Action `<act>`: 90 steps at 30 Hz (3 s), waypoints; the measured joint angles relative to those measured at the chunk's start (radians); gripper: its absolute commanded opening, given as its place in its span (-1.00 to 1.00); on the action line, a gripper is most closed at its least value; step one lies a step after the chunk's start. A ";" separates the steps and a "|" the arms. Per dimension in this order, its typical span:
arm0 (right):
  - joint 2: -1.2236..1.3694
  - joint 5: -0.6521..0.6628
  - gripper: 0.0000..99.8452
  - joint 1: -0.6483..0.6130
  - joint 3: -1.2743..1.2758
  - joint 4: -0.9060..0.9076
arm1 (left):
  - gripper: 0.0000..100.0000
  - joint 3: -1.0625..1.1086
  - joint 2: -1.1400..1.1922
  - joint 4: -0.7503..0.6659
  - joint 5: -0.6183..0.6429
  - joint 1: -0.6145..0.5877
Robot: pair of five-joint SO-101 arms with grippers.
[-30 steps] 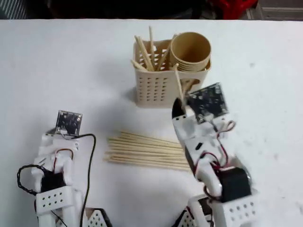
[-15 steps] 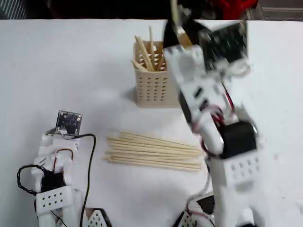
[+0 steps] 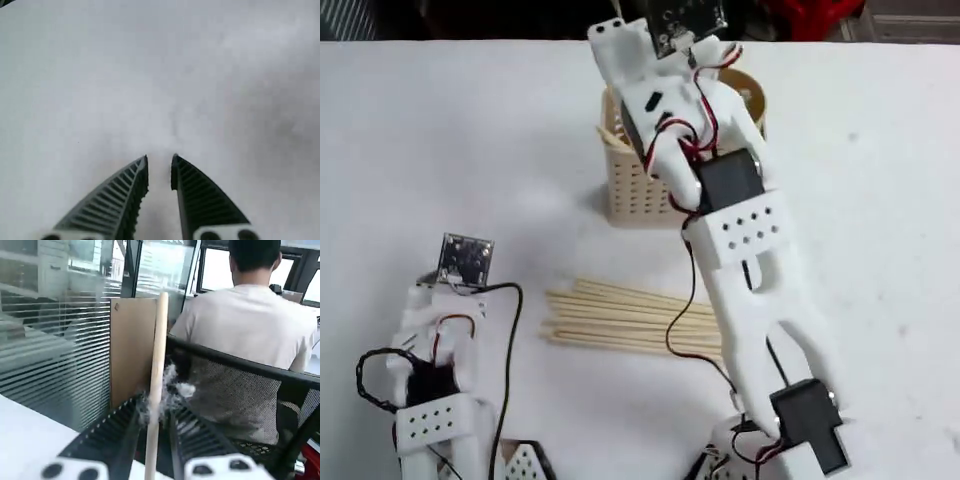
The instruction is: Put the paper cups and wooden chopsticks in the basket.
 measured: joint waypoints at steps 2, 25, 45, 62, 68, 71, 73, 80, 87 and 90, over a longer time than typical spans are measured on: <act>-0.014 0.000 -0.97 0.000 0.081 -0.049 | -0.81 0.000 0.000 0.000 0.000 0.000; -0.391 0.075 -0.65 0.040 0.571 0.089 | -0.81 0.000 0.000 -0.012 0.000 0.000; -0.600 0.404 -0.92 -0.347 1.149 0.761 | -0.81 0.000 0.000 -0.012 0.000 0.000; -0.575 0.442 -0.91 -0.315 1.379 0.471 | -0.81 0.000 0.000 -0.012 0.000 0.000; -0.419 0.442 -0.91 -0.308 1.372 0.399 | -0.81 0.000 0.000 -0.012 0.000 0.000; -0.325 0.442 -0.91 -0.284 1.323 0.381 | -0.81 0.000 0.000 -0.012 0.000 0.000; -0.265 0.442 -0.91 -0.244 1.278 0.379 | -0.81 0.000 0.000 -0.012 0.000 0.000; -0.117 0.442 -0.91 -0.115 1.128 0.379 | -0.81 0.000 0.000 -0.012 0.000 0.000; -0.071 0.442 -0.92 -0.074 1.063 0.379 | -0.81 0.000 0.000 -0.012 0.000 0.000; -0.051 0.442 -0.91 -0.074 1.062 0.379 | -0.81 0.000 0.000 -0.012 0.000 0.000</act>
